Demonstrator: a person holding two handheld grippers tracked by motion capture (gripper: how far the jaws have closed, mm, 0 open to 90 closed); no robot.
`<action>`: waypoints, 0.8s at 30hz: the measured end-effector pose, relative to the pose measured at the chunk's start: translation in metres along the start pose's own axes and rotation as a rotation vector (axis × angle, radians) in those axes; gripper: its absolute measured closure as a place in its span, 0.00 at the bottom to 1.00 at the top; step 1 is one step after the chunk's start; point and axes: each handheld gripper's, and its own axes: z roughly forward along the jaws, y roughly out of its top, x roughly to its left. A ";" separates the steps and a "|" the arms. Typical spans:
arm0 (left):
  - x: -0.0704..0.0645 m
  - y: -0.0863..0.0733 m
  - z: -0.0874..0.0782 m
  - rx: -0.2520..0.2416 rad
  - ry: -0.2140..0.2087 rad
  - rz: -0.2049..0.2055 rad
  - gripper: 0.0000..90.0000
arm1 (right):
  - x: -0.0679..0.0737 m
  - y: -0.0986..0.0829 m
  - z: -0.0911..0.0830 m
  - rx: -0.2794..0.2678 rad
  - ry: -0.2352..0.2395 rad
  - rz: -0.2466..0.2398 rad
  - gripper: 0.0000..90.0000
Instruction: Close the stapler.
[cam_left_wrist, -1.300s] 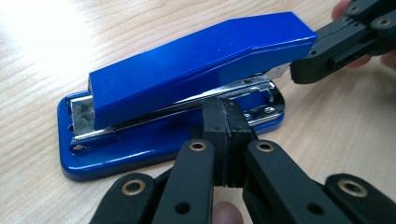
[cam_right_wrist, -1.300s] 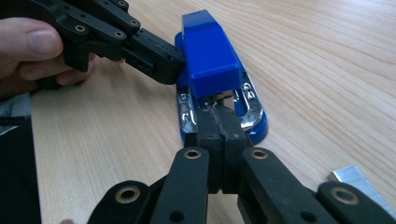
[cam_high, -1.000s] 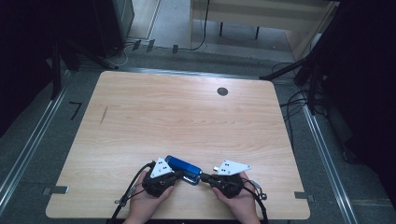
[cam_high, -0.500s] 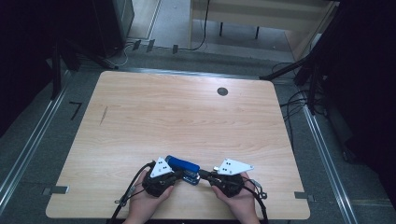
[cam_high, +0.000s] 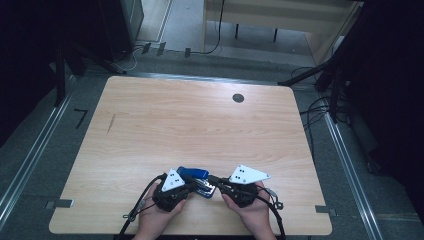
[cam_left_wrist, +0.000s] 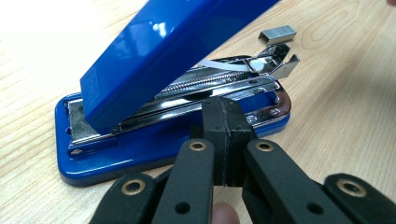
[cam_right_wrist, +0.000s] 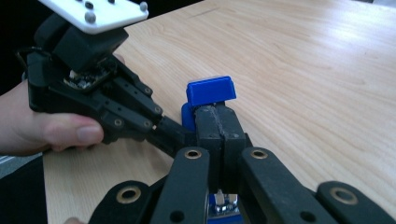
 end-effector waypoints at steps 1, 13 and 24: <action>0.000 0.000 0.000 0.001 0.001 0.003 1.00 | 0.000 0.003 0.001 -0.006 -0.002 -0.005 1.00; -0.003 0.000 0.000 -0.004 0.016 0.022 1.00 | 0.005 0.024 0.010 -0.022 0.008 -0.035 1.00; -0.006 0.000 0.000 -0.001 0.036 0.046 1.00 | 0.007 0.034 0.017 -0.028 0.013 -0.054 1.00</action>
